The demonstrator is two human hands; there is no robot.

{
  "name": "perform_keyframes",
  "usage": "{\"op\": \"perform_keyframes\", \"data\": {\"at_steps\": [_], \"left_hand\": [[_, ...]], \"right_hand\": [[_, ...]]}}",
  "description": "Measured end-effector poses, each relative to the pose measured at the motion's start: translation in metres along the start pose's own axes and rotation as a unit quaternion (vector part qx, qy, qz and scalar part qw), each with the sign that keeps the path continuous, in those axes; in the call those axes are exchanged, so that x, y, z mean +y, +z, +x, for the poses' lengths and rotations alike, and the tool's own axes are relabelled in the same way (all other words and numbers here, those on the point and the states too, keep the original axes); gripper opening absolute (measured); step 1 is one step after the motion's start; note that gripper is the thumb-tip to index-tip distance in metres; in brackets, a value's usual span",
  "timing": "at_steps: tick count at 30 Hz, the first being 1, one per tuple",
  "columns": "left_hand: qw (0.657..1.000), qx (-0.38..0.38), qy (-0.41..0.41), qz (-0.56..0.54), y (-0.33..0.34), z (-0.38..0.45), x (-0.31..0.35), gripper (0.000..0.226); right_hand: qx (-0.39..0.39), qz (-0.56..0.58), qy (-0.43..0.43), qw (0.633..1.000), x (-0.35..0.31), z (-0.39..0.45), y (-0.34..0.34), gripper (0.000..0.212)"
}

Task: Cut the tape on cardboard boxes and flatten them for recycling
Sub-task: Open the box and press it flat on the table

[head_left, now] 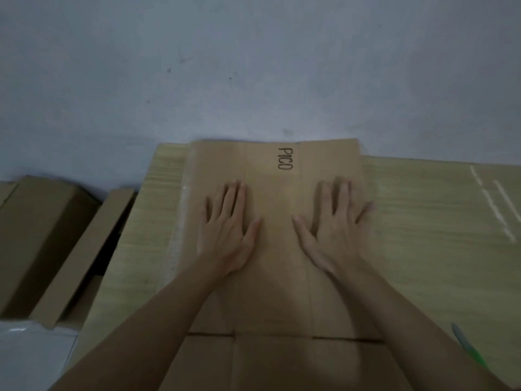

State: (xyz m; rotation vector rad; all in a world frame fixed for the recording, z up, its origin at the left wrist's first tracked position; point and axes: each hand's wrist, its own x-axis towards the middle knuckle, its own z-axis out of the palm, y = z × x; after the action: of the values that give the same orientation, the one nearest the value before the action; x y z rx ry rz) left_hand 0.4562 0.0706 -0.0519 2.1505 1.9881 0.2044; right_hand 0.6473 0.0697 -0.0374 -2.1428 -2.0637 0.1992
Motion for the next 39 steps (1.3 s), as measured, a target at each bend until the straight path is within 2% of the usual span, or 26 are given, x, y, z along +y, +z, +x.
{"op": "perform_keyframes", "data": {"at_steps": [2, 6, 12, 16, 18, 20, 22, 26, 30, 32, 34, 37, 39], "left_hand": [[1.000, 0.001, 0.011, 0.008, 0.003, 0.009, 0.000, 0.082], [1.000, 0.002, 0.015, 0.009, 0.003, 0.010, 0.000, 0.081], [0.998, -0.070, 0.010, 0.001, -0.008, 0.017, -0.001, 0.089], [0.996, -0.086, 0.038, -0.005, -0.021, -0.027, 0.001, 0.089], [0.996, -0.045, 0.074, -0.016, -0.015, -0.075, 0.005, 0.090], [0.994, -0.001, 0.102, -0.027, -0.002, -0.122, 0.008, 0.076], [0.995, 0.021, 0.098, -0.028, 0.010, -0.149, 0.009, 0.066], [0.995, 0.041, 0.094, -0.004, 0.018, -0.159, 0.010, 0.065], [0.995, 0.007, 0.099, 0.001, 0.017, -0.155, 0.009, 0.074], [0.993, -0.011, 0.116, 0.007, 0.015, -0.152, 0.001, 0.080], [0.996, -0.013, 0.086, 0.000, 0.009, -0.151, -0.014, 0.078], [0.999, 0.008, -0.040, -0.010, 0.004, -0.155, -0.039, 0.069], [0.999, 0.016, -0.051, -0.004, 0.006, -0.157, -0.041, 0.074]], "right_hand": [[-0.005, -0.002, -0.022, 1.000, -0.008, 0.015, 0.008, 0.084], [-0.049, -0.038, -0.003, 0.998, -0.008, 0.023, 0.018, 0.084], [-0.125, 0.004, 0.017, 0.992, -0.011, 0.022, 0.002, 0.077], [-0.105, 0.026, -0.004, 0.994, -0.014, -0.039, -0.009, 0.076], [-0.091, 0.009, -0.019, 0.996, -0.016, -0.088, -0.005, 0.081], [-0.073, 0.009, -0.017, 0.997, -0.019, -0.129, 0.002, 0.086], [-0.055, 0.007, -0.010, 0.998, -0.020, -0.157, 0.012, 0.083], [-0.014, -0.025, 0.003, 1.000, -0.024, -0.171, 0.023, 0.075], [-0.056, -0.042, -0.004, 0.998, -0.025, -0.168, 0.019, 0.087], [-0.072, -0.035, -0.004, 0.997, -0.020, -0.166, 0.014, 0.086], [-0.083, -0.026, 0.032, 0.996, -0.008, -0.166, 0.009, 0.074], [-0.072, -0.046, 0.102, 0.991, 0.009, -0.173, 0.007, 0.066], [-0.056, -0.049, 0.108, 0.991, 0.008, -0.176, 0.010, 0.067]]}}
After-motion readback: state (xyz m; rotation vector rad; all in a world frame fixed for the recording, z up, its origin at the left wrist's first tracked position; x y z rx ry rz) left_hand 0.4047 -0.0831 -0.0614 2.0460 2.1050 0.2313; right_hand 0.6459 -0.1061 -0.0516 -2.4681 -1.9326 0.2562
